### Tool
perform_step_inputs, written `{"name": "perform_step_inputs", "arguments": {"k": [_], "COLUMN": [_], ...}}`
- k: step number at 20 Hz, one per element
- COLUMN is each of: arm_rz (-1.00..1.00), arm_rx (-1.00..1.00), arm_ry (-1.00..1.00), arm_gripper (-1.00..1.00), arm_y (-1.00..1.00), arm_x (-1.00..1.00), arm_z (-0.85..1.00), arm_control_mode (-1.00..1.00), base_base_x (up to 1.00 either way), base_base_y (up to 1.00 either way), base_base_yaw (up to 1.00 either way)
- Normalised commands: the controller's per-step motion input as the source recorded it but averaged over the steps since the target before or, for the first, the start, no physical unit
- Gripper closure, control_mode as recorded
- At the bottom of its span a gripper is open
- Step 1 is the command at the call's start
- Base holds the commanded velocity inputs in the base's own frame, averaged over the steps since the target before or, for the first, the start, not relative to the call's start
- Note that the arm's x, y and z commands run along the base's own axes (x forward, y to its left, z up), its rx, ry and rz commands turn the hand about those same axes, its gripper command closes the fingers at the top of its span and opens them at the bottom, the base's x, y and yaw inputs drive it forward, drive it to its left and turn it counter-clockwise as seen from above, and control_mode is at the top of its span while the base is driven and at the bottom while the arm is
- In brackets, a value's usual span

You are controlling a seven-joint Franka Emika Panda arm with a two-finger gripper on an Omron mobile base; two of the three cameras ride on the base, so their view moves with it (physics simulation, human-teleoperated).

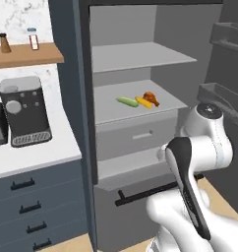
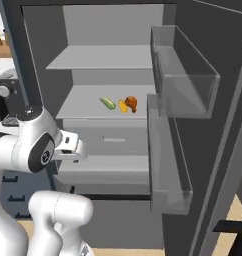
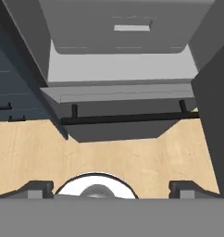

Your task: Place one corn and one chicken drumstick in each tupperware on the nearby counter, to pack two identical lunches.

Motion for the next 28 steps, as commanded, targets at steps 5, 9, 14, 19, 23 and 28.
{"name": "perform_step_inputs", "arguments": {"k": [5,9,14,19,23,28], "arm_rz": [0.0,0.0,0.0,0.0,0.01,0.0], "arm_rx": [0.0,0.0,0.0,0.0,0.0,0.0], "arm_ry": [0.0,0.0,0.0,-0.01,-0.15,-0.24], "arm_gripper": [-1.0,-1.0,-1.0,-1.0,-1.0,-1.0], "arm_y": [0.0,0.0,0.0,0.0,0.0,0.21], "arm_x": [0.0,0.0,0.0,0.21,0.58,0.68], "arm_z": [0.0,0.0,0.0,-0.1,-0.29,-0.09], "arm_control_mode": [1.0,1.0,1.0,-1.0,-1.0,-1.0], "base_base_x": [0.7,0.44,0.64,0.4,0.0,0.0], "base_base_y": [-0.31,-0.45,-0.01,0.09,0.0,0.0], "base_base_yaw": [0.0,0.0,0.0,0.0,0.0,0.0]}}
